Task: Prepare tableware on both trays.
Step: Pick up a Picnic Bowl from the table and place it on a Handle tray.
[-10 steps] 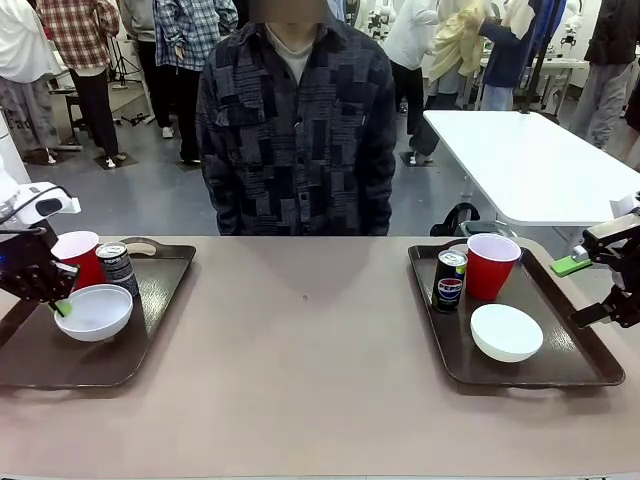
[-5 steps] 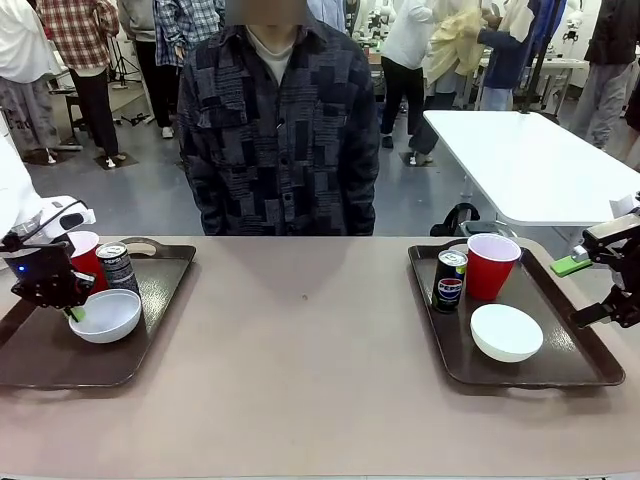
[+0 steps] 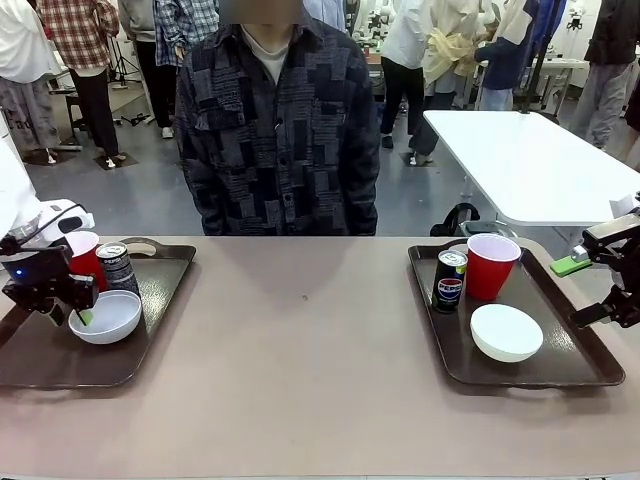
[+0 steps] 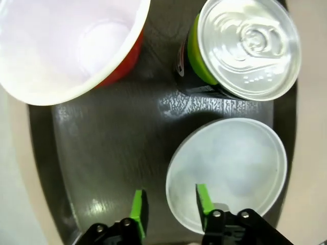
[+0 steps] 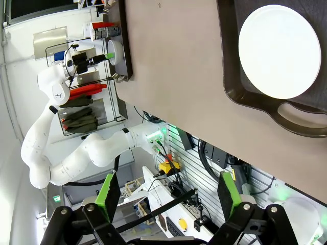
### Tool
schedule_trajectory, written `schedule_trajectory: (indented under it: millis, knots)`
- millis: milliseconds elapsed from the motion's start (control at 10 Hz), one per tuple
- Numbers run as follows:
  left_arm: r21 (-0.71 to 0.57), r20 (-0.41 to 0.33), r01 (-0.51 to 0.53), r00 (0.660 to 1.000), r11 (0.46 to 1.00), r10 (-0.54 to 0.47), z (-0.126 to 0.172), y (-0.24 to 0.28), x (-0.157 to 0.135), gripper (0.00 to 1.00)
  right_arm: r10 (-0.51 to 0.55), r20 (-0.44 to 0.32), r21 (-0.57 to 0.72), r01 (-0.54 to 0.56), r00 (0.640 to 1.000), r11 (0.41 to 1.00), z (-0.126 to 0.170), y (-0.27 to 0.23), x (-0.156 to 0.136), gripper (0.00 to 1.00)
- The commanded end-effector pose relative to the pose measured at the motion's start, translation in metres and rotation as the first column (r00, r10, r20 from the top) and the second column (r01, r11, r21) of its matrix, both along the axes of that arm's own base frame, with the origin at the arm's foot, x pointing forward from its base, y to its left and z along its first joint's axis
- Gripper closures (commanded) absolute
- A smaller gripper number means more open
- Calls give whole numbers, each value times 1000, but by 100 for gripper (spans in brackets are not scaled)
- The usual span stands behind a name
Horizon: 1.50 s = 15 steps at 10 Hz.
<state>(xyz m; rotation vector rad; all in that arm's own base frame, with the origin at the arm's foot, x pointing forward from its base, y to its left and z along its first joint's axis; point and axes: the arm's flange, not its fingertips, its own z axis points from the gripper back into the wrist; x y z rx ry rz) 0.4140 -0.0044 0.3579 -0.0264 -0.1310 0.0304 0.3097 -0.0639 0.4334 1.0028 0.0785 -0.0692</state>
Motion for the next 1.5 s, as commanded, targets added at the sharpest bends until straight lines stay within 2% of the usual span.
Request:
schedule_trajectory:
  millis: [0,100,200,400,500,900,1000,1100,1400]
  knots:
    - [-22,13,-14,1000,1000,15,15,-6,-35,0,0,-3,4,0,1000,1000,0,-1,0,0]
    - [-30,18,-10,1000,1000,11,25,-7,-36,0,0,-3,4,0,1000,1000,0,-1,0,0]
    - [-33,25,-8,1000,999,9,32,-8,-37,27,0,-3,4,0,1000,1000,0,-1,0,0]
    - [-21,18,13,1000,1000,-12,55,-12,-44,7,0,-3,4,0,1000,1000,0,-1,0,0]
    - [-12,25,28,999,1000,-27,68,-15,-48,0,0,-3,4,0,1000,1000,0,-1,0,0]
    - [-11,47,52,998,999,-51,107,-26,-61,0,0,-3,4,0,1000,1000,0,-1,0,0]
    - [21,63,6,998,1000,-7,113,-31,-64,0,0,-3,4,0,1000,1000,0,-1,0,0]
    - [-3,47,53,997,999,-53,104,-22,-54,0,0,-3,4,0,1000,1000,0,-1,0,0]
    - [-3,47,53,997,999,-53,104,-22,-54,0,0,-3,4,0,1000,1000,0,-1,0,0]
